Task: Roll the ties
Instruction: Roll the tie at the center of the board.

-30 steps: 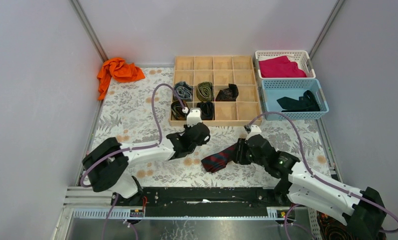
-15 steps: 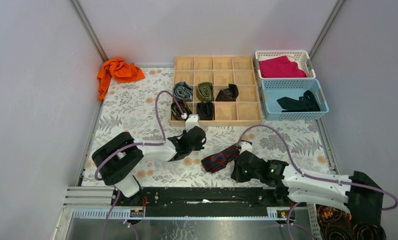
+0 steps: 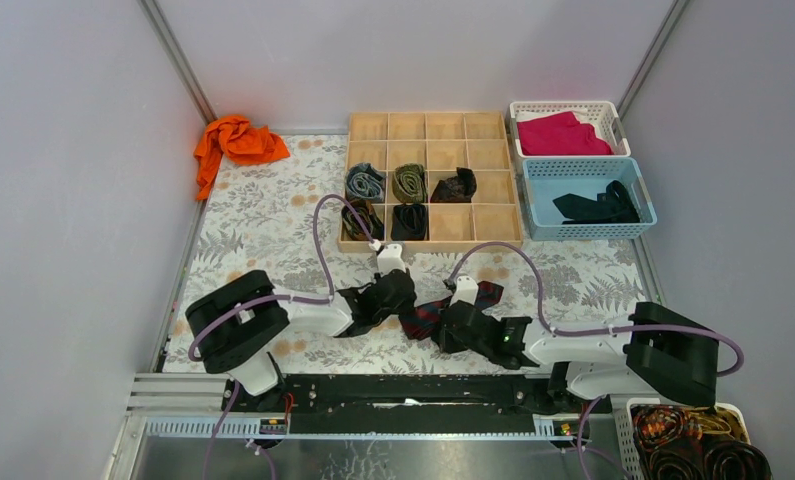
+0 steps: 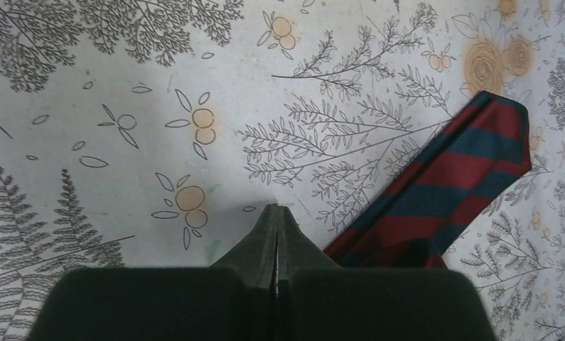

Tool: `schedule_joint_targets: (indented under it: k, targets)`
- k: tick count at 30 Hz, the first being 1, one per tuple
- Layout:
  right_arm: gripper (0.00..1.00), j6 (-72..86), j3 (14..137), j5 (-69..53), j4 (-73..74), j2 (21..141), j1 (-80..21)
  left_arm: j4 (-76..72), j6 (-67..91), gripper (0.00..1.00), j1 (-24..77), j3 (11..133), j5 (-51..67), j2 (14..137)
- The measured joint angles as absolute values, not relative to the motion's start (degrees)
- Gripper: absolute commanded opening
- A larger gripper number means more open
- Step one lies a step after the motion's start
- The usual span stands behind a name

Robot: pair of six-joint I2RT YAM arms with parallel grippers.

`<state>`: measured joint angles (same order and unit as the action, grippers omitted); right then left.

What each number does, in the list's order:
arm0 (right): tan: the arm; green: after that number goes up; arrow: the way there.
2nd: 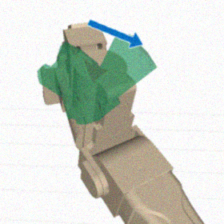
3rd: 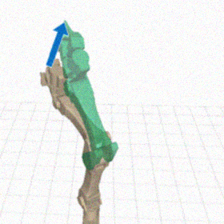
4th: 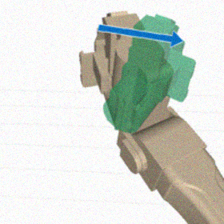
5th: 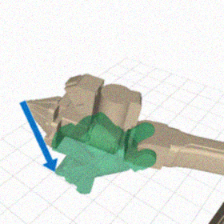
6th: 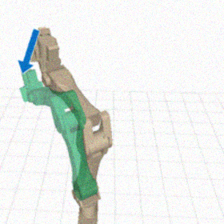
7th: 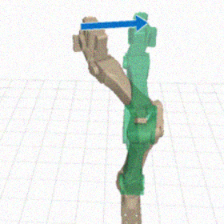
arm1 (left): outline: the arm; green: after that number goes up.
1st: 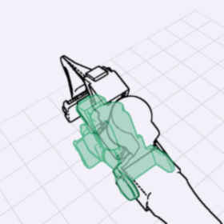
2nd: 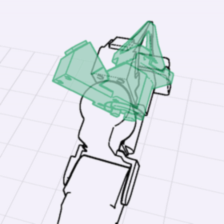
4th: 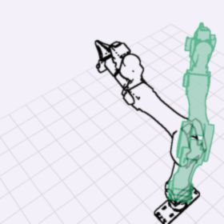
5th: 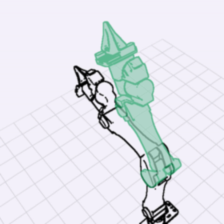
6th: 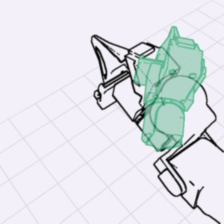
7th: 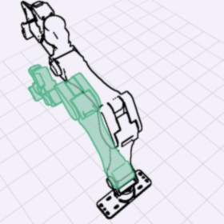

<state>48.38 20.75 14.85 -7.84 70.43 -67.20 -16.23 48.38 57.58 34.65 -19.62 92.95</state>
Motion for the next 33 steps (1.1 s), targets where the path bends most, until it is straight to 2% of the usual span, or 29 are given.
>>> schedule_joint_targets:
  k: [13,18,20,25,33]
  targets:
    - [0.00,47.81,25.15,19.66,-9.65,77.06,-67.42,-19.27,51.48,0.00,60.58,32.99,-19.99,93.06]
    - [0.01,47.79,25.12,20.40,-6.79,75.53,-67.94,-12.95,52.53,0.00,60.75,35.16,-24.99,92.49]
    - [0.06,47.51,25.10,20.60,-3.79,73.89,-68.14,-8.54,53.04,0.00,60.03,36.03,-26.81,91.57]
    - [0.29,45.58,25.23,22.76,6.22,67.44,-69.25,5.04,54.61,0.00,53.43,36.49,-31.90,85.97]
    - [0.44,40.47,34.81,29.98,22.90,62.61,-76.60,13.85,56.10,0.00,52.51,35.53,-36.07,66.13]
